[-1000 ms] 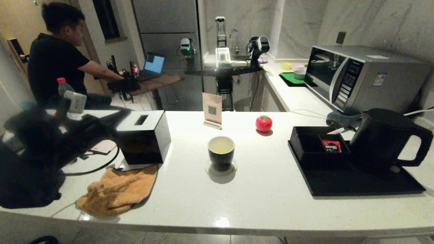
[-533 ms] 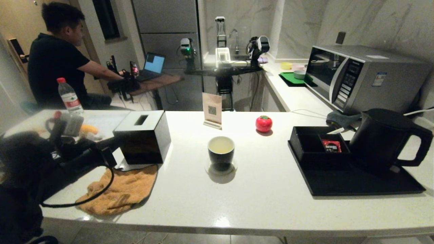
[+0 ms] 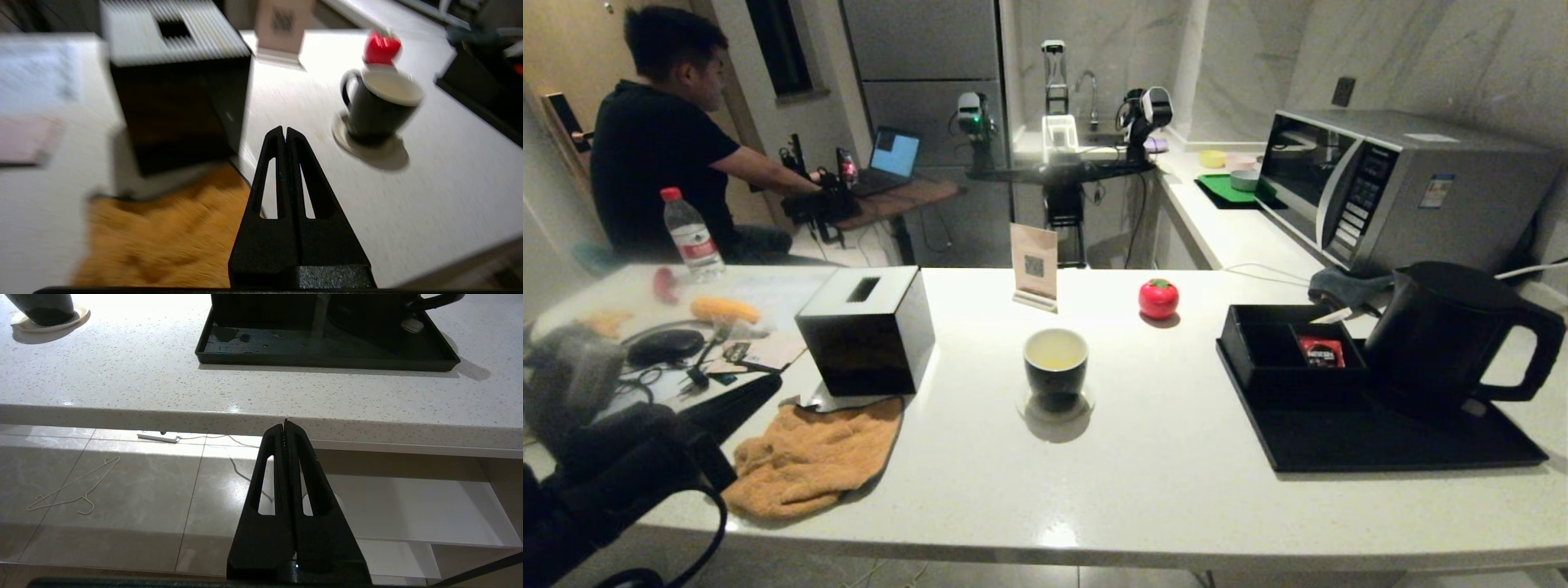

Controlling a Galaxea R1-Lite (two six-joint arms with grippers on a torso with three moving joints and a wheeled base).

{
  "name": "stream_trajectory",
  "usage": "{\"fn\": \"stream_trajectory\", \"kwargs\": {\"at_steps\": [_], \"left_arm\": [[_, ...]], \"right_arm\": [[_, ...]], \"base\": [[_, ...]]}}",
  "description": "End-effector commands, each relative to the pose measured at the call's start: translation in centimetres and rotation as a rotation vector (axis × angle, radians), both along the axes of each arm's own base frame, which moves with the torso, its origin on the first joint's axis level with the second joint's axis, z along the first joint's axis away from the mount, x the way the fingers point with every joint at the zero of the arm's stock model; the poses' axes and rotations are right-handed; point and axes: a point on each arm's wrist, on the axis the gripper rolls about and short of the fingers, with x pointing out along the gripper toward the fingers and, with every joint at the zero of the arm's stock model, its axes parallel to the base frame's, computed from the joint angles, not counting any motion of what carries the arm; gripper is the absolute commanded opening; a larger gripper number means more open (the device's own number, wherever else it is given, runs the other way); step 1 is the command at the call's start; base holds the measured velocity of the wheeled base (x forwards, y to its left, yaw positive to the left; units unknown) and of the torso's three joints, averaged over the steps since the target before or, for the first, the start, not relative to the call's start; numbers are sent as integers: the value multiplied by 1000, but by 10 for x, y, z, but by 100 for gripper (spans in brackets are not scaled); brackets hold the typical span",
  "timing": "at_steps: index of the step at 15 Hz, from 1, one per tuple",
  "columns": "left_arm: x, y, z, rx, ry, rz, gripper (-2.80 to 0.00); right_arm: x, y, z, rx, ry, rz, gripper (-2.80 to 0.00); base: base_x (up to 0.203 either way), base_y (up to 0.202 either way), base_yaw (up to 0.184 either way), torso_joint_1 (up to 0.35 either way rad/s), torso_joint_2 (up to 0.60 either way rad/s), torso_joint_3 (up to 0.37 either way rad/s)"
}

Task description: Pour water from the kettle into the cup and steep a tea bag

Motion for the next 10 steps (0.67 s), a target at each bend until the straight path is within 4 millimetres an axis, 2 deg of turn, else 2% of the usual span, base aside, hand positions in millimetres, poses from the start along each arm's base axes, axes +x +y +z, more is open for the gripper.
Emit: {"fn": "stream_trajectory", "kwargs": {"at_steps": [1,4,8,10], "left_arm": [[-31,2,27,32,-141,57,-280],[-71,-6,32,33,-126,77,-280],[-128,-29,-4,-16,129,-13,-280],[-155,-32,-17,-18,167,29,-280]], "right_arm": [[0,0,0,-1,3,1,-280],[0,0,0,-1,3,1,-280],[0,0,0,-1,3,2,-280],[0,0,0,-1,3,1,-280]], "base": [[0,0,0,0,0,0],[0,0,0,0,0,0],[0,0,0,0,0,0],[0,0,0,0,0,0]]}}
